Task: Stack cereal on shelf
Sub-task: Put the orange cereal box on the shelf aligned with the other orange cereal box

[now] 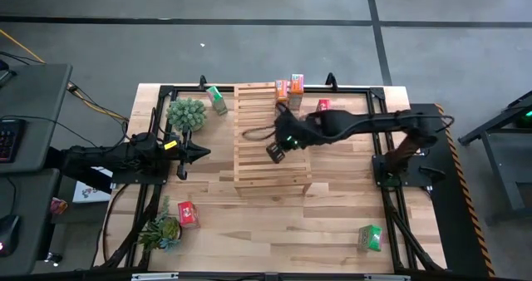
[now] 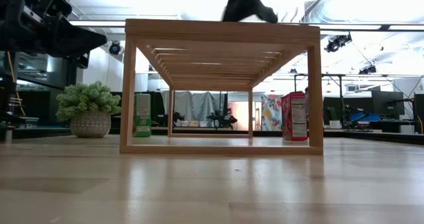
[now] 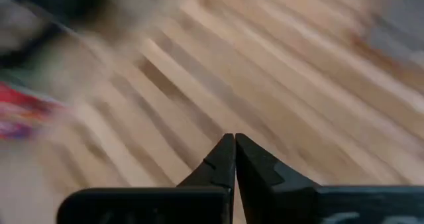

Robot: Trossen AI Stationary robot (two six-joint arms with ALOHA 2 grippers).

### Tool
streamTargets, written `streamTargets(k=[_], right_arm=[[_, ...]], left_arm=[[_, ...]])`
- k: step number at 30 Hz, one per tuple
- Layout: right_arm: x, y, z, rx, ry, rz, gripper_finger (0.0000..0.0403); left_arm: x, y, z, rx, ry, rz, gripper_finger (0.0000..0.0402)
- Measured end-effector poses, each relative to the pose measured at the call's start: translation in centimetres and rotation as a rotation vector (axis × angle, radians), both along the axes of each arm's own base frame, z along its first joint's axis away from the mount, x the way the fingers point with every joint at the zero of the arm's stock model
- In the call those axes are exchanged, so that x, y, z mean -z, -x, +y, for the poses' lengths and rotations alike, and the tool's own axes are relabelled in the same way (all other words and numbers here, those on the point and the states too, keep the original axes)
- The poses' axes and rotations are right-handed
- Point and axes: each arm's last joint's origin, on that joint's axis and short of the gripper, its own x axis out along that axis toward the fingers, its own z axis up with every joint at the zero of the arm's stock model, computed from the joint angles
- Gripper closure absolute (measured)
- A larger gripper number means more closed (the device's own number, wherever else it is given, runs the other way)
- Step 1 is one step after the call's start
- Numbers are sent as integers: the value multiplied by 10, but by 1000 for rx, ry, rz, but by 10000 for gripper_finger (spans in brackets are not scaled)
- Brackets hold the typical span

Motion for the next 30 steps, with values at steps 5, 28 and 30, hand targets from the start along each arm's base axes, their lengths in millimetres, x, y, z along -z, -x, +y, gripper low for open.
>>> streamTargets(k=[5, 28, 30], right_arm=[[5, 28, -19, -52, 138, -198, 402], [38, 42, -55, -10, 387, -219, 403], [37, 42, -56, 14, 403, -227, 403]], left_arm=[[0, 0, 0, 0, 0, 0, 402], [0, 0, 0, 0, 0, 0, 401], [0, 0, 0, 0, 0, 0, 402]])
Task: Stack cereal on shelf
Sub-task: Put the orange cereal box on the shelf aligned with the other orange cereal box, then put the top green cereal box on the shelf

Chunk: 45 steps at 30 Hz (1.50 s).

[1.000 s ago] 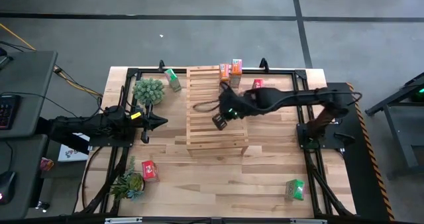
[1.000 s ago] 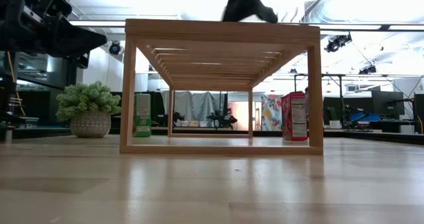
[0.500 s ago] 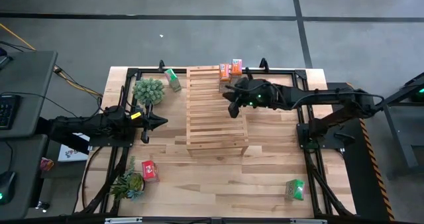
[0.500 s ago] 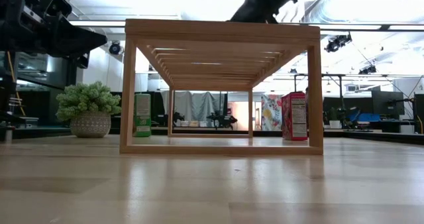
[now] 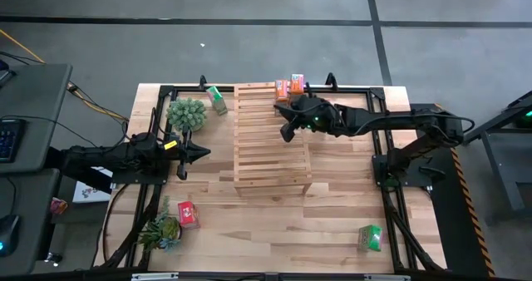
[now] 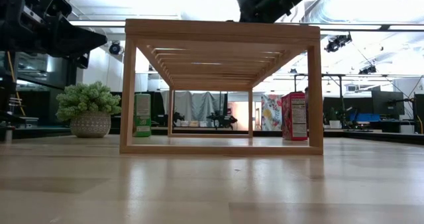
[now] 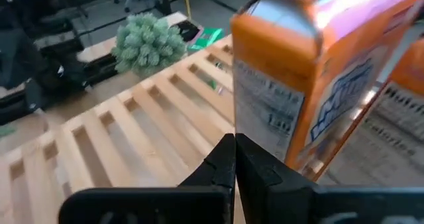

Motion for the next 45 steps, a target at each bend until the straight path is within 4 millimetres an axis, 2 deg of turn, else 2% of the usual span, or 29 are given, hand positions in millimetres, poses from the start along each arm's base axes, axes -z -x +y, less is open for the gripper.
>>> streamTargets(k=[10, 18, 33, 37, 41, 45], right_arm=[[-2, 1, -4, 61, 27, -11, 403], [-2, 2, -7, 114, -15, -47, 403], [-7, -1, -8, 111, -17, -109, 403], [-7, -3, -3, -8, -59, -108, 403], [-8, -5, 11, -150, -98, -109, 403], [-22, 3, 31, -272, -124, -146, 403]], left_arm=[[0, 0, 0, 0, 0, 0, 401], [0, 0, 0, 0, 0, 0, 401], [0, 0, 0, -1, 0, 0, 401], [0, 0, 0, 0, 0, 0, 402], [0, 0, 0, 0, 0, 0, 401], [0, 0, 0, 0, 0, 0, 402]])
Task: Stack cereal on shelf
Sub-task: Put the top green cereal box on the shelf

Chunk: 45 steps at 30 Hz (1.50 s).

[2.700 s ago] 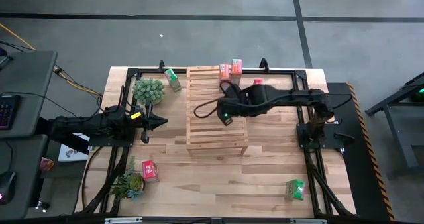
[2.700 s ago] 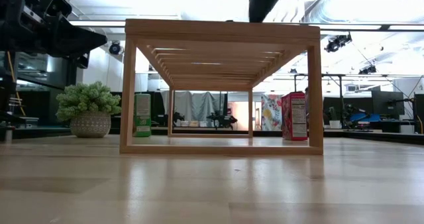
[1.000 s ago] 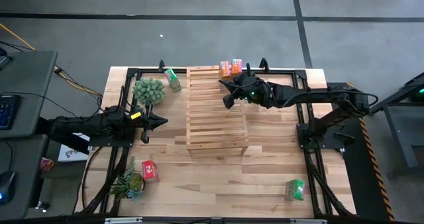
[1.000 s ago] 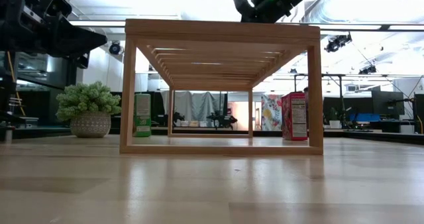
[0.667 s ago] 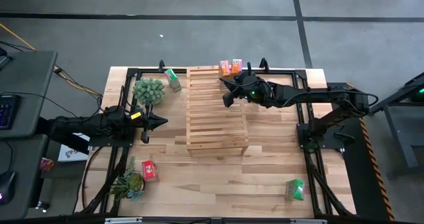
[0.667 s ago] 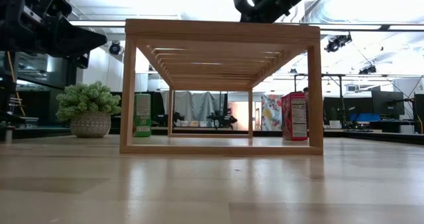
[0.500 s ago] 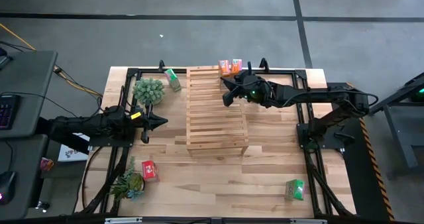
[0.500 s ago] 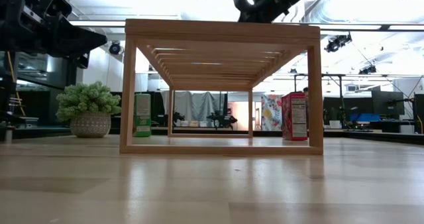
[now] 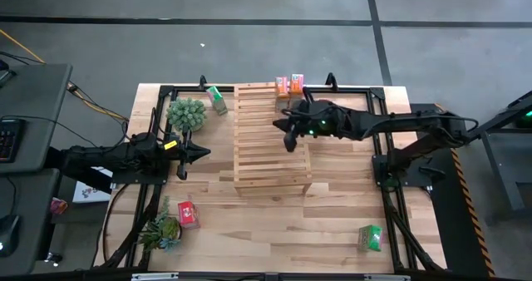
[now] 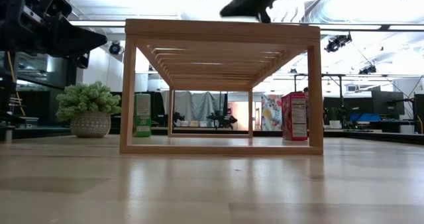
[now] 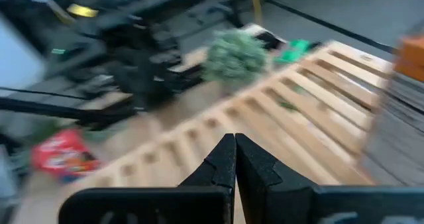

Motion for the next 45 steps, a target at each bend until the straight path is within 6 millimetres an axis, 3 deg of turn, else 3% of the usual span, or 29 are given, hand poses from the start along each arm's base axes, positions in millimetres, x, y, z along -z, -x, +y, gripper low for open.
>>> streamTargets(k=[5, 11, 25, 38, 45], right_arm=[[-18, 24, 24, -65, -50, 8, 403], [-29, 64, 34, -62, -136, 93, 403], [-32, 130, 24, -75, -13, 351, 402], [-32, 136, 20, -7, -72, 350, 402], [-39, 131, 17, 138, -112, 233, 402]], left_arm=[[0, 0, 0, 0, 0, 0, 401], [0, 0, 0, 0, 0, 0, 401], [0, 0, 0, 0, 0, 1, 402], [-3, 0, 0, 2, 68, -32, 402], [-35, 7, 4, -94, 259, -397, 402]])
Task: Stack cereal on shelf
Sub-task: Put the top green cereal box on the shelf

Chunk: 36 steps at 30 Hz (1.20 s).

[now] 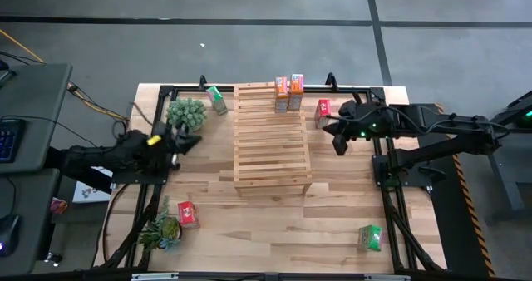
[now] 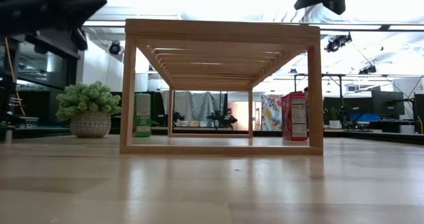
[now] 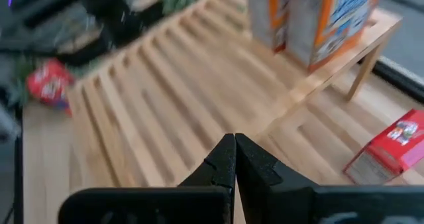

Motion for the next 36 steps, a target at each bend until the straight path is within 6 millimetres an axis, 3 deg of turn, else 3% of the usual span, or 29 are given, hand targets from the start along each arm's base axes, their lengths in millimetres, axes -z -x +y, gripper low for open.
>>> streamTargets(k=[3, 9, 13, 18, 22, 27, 31, 36], right_arm=[[-4, -2, -2, 60, 5, -50, 402], [-5, -3, -3, 137, 12, -87, 402], [-5, -3, -4, 145, 17, -86, 402], [-5, -3, -4, 145, 18, -86, 402], [-5, -3, -4, 144, 19, -85, 402], [-5, -3, -4, 143, 19, -76, 402], [-4, -3, -4, 138, 26, -71, 402], [-4, -2, -4, 135, 28, -65, 402]], left_arm=[[-15, 3, 7, -170, 136, -52, 393], [-61, -8, 20, -370, 184, 182, 305], [-95, -25, 37, -497, 214, 400, 233], [-117, -59, 78, -521, 245, 686, 172], [-121, -80, 122, -572, 390, 802, 148], [-110, -90, 165, -657, 600, 877, 138], [-91, -92, 186, -739, 837, 822, 139], [-69, -96, 193, -797, 1043, 825, 139]])
